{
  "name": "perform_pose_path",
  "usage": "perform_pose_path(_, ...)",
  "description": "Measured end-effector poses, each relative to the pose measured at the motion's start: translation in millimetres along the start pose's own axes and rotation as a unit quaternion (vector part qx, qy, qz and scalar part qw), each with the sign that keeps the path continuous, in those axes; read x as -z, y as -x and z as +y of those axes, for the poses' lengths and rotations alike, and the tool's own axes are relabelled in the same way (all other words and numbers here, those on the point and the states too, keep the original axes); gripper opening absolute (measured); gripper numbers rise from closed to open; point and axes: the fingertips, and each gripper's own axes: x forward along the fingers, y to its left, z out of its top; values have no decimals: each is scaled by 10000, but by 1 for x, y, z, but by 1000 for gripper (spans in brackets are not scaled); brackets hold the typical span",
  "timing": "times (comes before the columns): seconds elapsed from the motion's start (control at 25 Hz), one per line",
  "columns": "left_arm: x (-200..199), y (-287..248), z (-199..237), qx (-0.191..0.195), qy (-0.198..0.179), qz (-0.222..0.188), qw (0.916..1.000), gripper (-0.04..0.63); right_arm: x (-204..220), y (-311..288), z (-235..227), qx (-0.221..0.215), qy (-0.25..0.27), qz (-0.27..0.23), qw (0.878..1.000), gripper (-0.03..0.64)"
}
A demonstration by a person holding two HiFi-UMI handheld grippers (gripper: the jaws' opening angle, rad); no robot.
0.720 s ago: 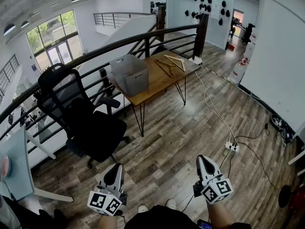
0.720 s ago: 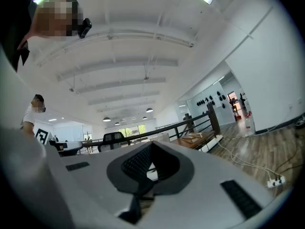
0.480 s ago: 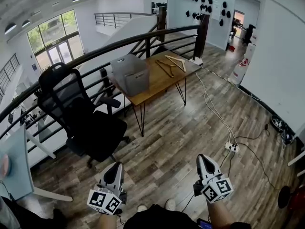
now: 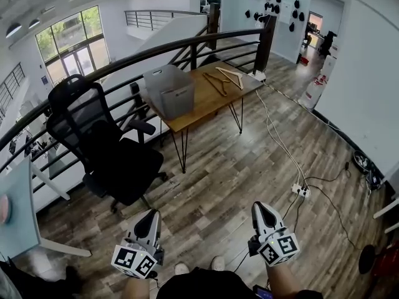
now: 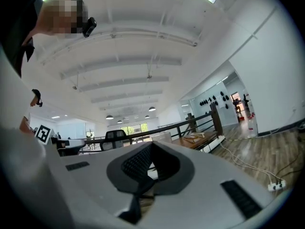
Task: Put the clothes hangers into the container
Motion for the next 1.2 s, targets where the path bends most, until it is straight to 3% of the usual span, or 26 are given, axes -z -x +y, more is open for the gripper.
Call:
perform_pose_path(0.44, 7, -26, -23, 46, 10, 102, 9999, 32, -6, 4, -27, -17, -231, -147, 9996, -3)
perform_pose_path(0.88, 20, -72, -80, 161, -216, 183, 9995, 42, -20, 33, -87, 11, -353, -340, 9988, 28)
perform_pose_path(0.96, 25, -77, -92, 192, -213, 225, 9993, 79, -20, 39, -97, 15, -376, -332, 9987, 38)
perform_pose_path(1.08, 32, -88, -102, 187, -183, 344, 9991, 220, -22, 43, -107, -3, -361, -312, 9989, 84)
perform_pose_path(1.2, 35, -95, -107, 207, -141, 420, 9988, 236, -23, 44, -113, 7, -368, -316, 9988, 91)
